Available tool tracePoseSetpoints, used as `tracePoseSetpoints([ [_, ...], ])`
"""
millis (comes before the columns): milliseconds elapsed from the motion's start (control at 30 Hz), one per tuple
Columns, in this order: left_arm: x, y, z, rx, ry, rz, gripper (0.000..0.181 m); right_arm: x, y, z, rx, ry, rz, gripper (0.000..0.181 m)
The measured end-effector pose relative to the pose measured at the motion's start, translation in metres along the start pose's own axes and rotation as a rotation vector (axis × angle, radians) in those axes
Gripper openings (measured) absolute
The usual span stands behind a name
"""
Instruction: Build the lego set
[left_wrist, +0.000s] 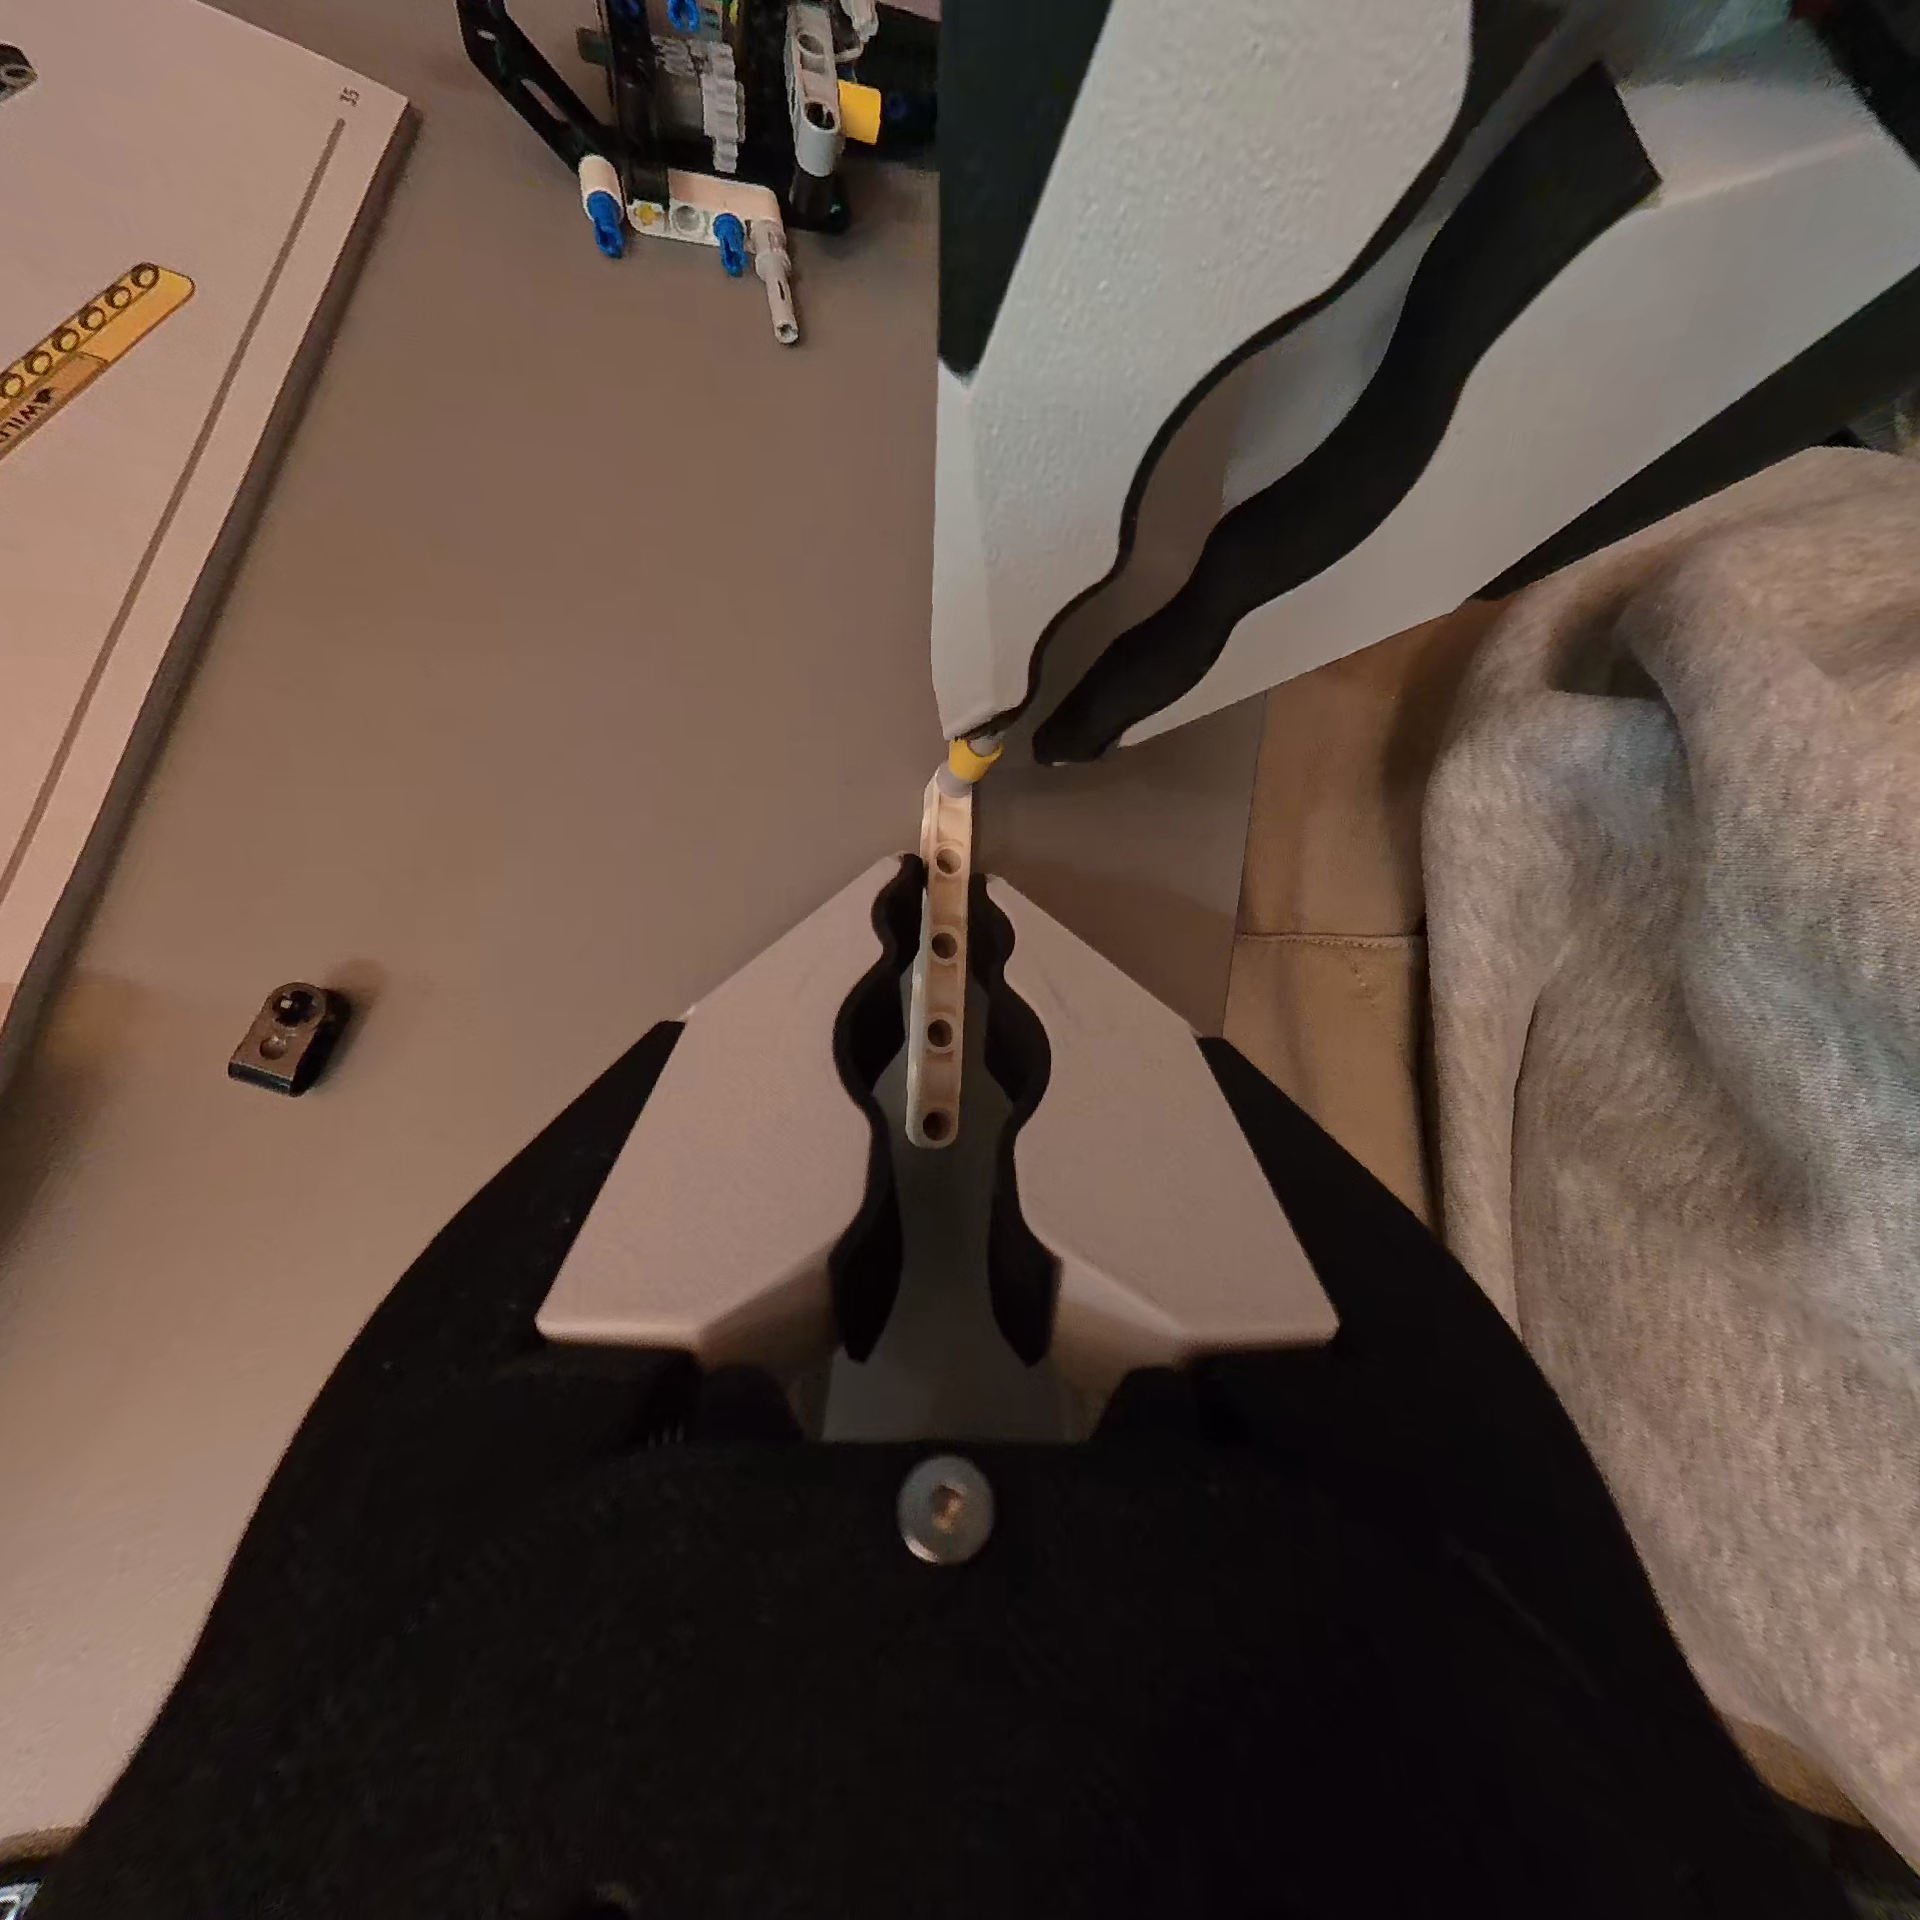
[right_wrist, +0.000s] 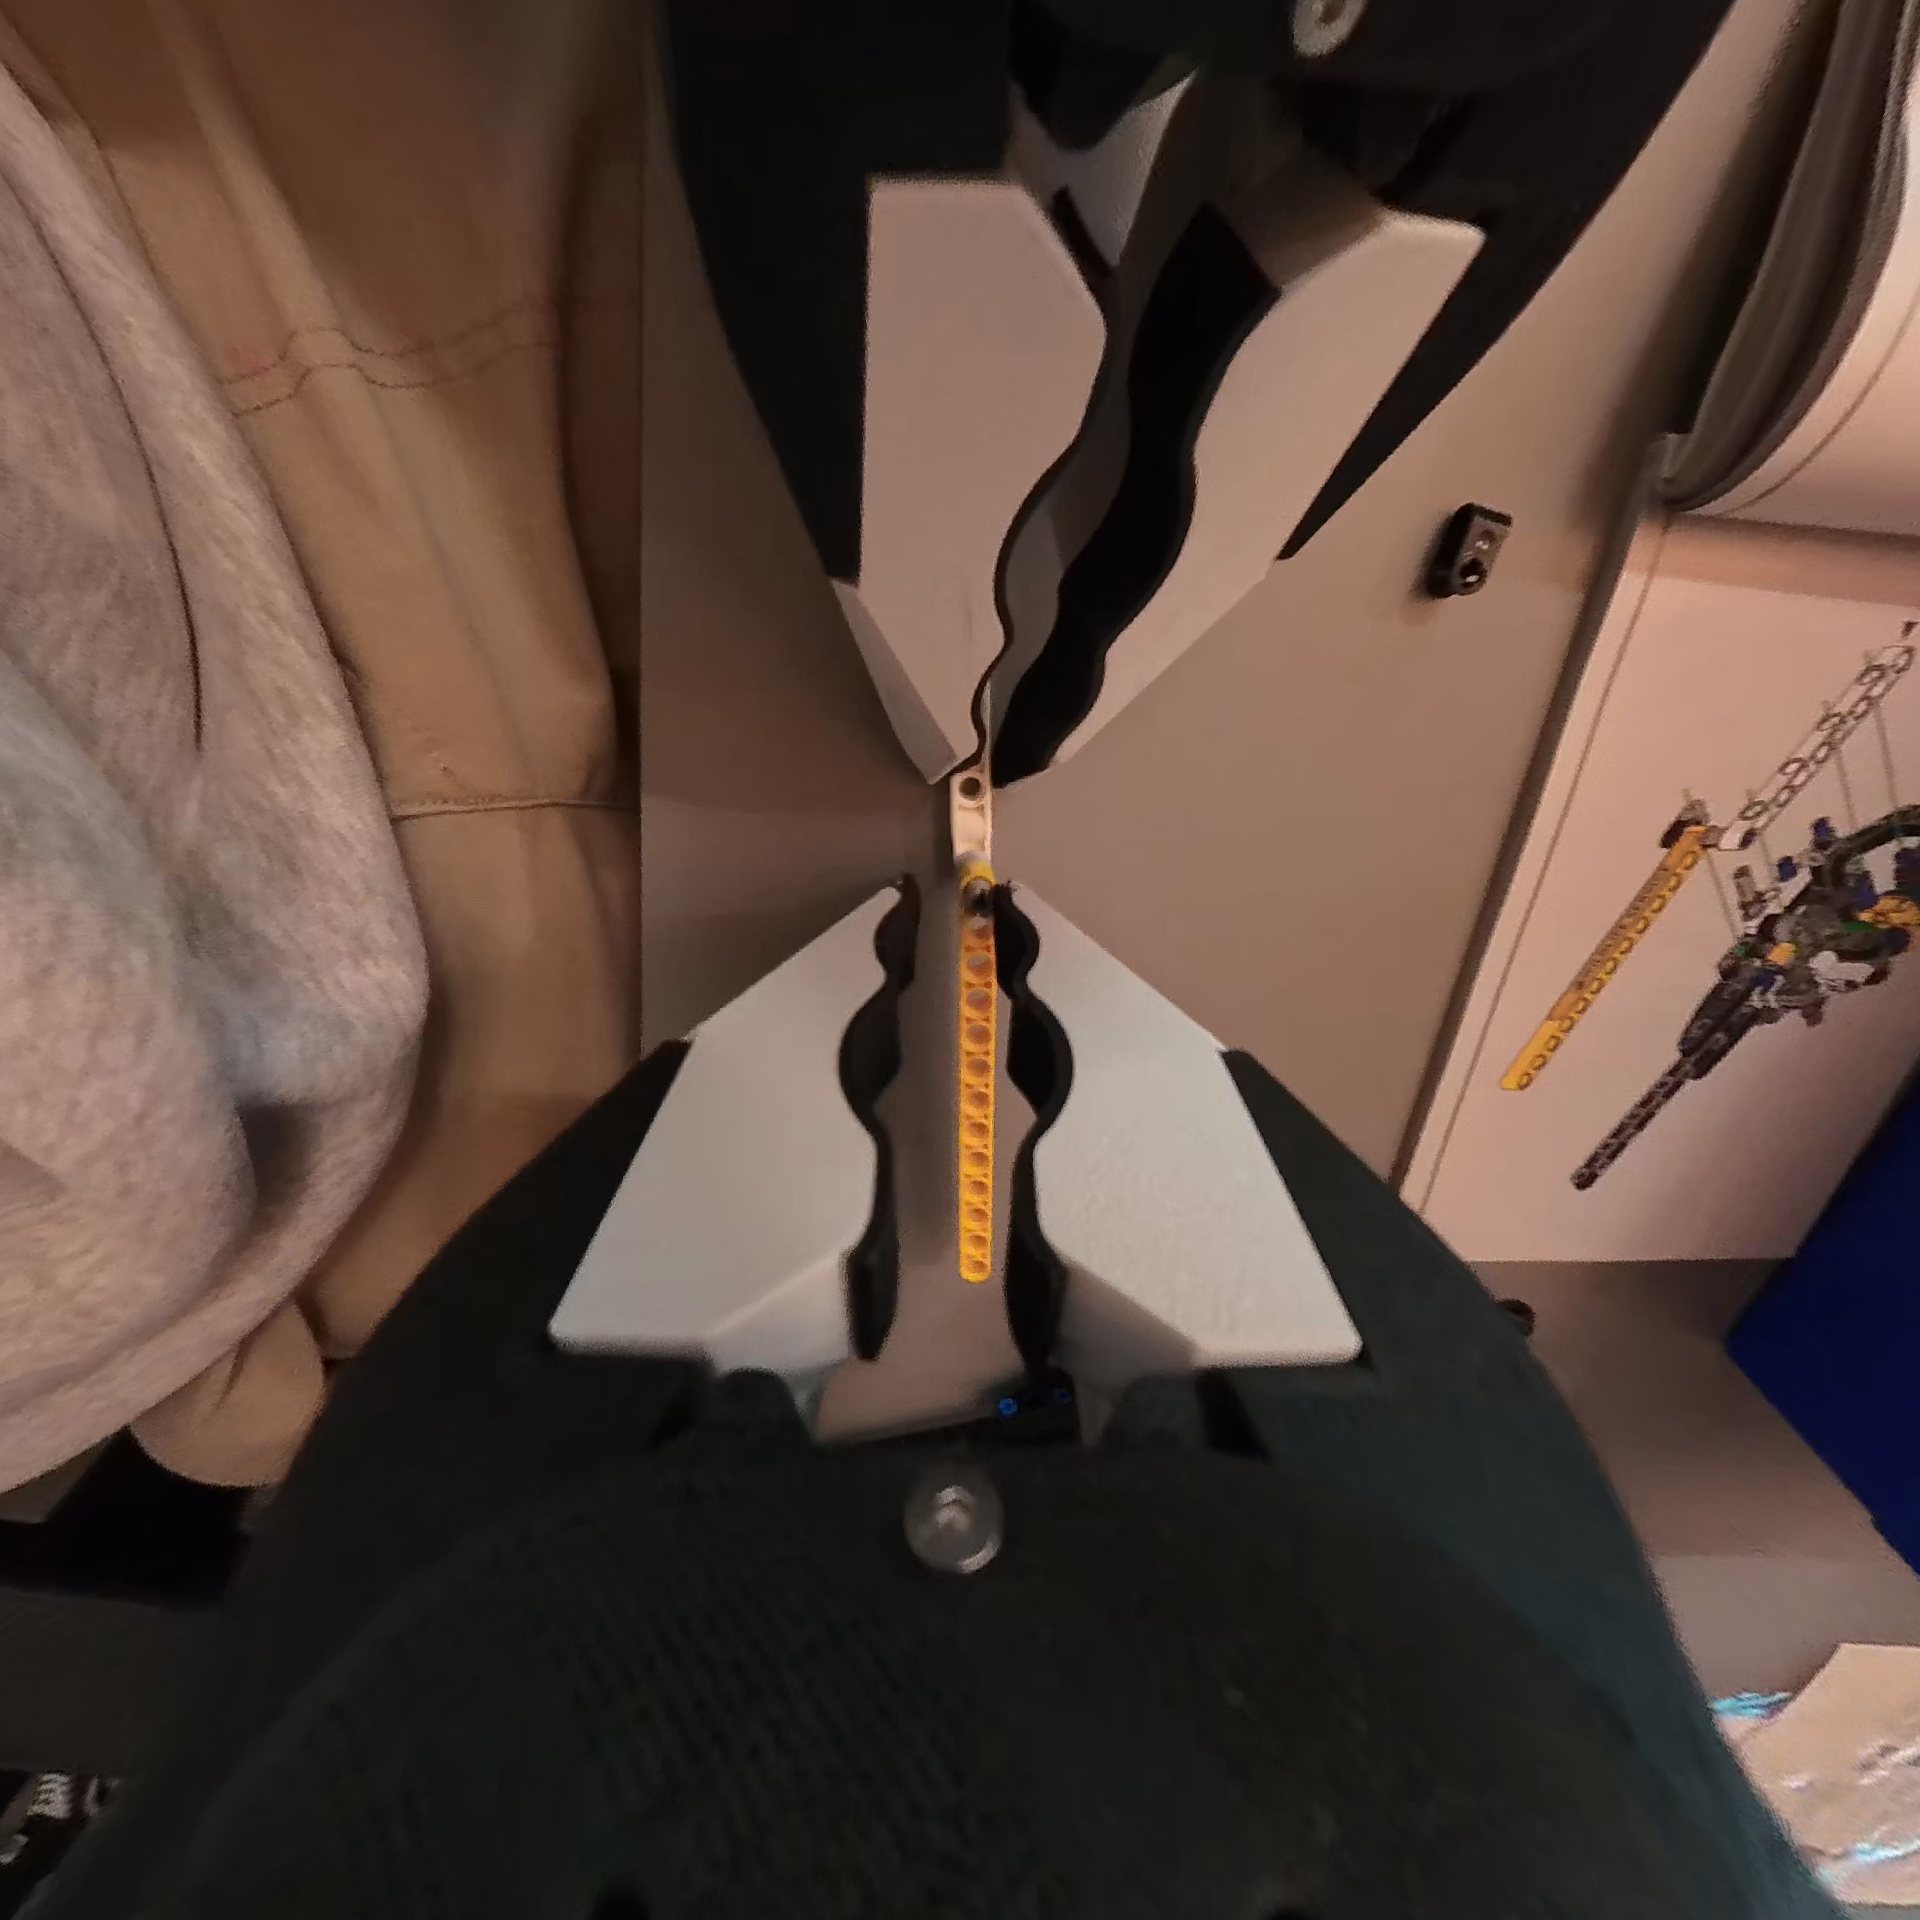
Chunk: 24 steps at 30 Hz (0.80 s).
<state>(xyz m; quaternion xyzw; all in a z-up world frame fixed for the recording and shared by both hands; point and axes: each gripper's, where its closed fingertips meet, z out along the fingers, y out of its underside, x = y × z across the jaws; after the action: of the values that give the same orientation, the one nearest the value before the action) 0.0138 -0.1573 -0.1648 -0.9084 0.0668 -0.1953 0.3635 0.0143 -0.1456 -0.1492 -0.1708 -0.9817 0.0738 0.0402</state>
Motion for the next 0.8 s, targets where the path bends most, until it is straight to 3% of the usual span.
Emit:
tracePoseSetpoints([
  [267,0.0001,0.0001,0.0000,0.000,0.003,-0.002,0.008,0.0040,-0.0036,-0.0054,-0.010,0.017,-0.020,0.003],
  [800,0.0000,0.0003,0.0002,-0.001,0.002,-0.002,0.008,0.0019,-0.0041,-0.0041,-0.025,-0.024,-0.028,0.002],
])
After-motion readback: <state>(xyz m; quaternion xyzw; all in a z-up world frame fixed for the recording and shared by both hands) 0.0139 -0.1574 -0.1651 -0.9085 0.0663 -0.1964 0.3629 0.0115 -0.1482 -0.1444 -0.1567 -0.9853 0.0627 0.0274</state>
